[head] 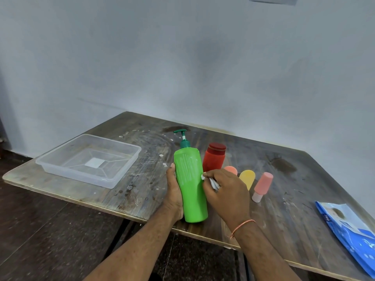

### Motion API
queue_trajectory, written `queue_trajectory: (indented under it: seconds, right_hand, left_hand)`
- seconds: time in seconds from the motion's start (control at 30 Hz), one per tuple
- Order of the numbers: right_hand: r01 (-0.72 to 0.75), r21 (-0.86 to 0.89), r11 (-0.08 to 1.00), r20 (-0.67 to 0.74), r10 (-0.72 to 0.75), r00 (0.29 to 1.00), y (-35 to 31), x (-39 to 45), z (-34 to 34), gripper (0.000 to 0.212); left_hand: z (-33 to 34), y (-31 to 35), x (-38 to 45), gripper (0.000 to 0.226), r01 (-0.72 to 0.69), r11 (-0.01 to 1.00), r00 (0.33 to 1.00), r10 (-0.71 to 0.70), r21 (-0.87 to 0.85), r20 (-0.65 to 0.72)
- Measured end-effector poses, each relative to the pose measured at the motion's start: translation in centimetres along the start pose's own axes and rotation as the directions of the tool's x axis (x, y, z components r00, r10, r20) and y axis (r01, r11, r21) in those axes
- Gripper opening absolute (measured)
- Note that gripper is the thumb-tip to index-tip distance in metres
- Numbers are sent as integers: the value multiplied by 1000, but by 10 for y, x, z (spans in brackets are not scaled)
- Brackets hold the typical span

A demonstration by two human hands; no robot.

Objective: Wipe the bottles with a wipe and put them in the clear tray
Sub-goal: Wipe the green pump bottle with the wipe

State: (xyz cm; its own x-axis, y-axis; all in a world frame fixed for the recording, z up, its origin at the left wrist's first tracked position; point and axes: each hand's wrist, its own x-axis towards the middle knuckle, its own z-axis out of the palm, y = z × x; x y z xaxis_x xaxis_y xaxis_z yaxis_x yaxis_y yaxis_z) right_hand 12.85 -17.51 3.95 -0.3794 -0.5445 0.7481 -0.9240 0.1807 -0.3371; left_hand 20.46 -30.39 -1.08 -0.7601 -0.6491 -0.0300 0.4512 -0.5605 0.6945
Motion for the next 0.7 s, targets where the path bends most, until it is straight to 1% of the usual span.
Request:
queue_trajectory:
  seconds: [0.1, 0.17, 0.33, 0.43, 0.53, 0.63, 0.7]
  right_hand:
    - [41, 60, 997, 31, -43, 999, -3, -1, 2, 12]
    - [66, 57, 996, 46, -69, 997, -2, -3, 0, 11]
    - [15, 1, 1000, 3, -15, 1000, -1, 4, 1, 16]
    - [44, 36, 998, 36, -45, 998, -5, 5, 3, 17]
    - [77, 18, 997, 51, -78, 996, -4, 3, 1, 12]
    - [28, -29, 999, 12, -27, 1000, -1, 8, 1, 14]
    - [25, -6, 1000, 10, -25, 1000, -1, 11, 3, 18]
  left_hand:
    - [-2, 0, 0, 89, 1, 1000, 1000, -1, -22, 14]
    - [-1, 0, 0, 90, 4, 1000, 1000, -4, -8, 9]
    - [-1, 0, 0, 98, -15, 999, 1000, 14, 37, 11]
    - [-2, 0, -1, 94, -7, 1000, 1000, 7, 3, -2]
    - [-1, 1, -1, 100, 2, 1000, 1000, -2, 11, -7]
    - [0, 1, -2, 104, -15, 1000, 1000, 16, 24, -25]
    - [0, 1, -1, 101, -22, 1000, 999, 22, 3, -29]
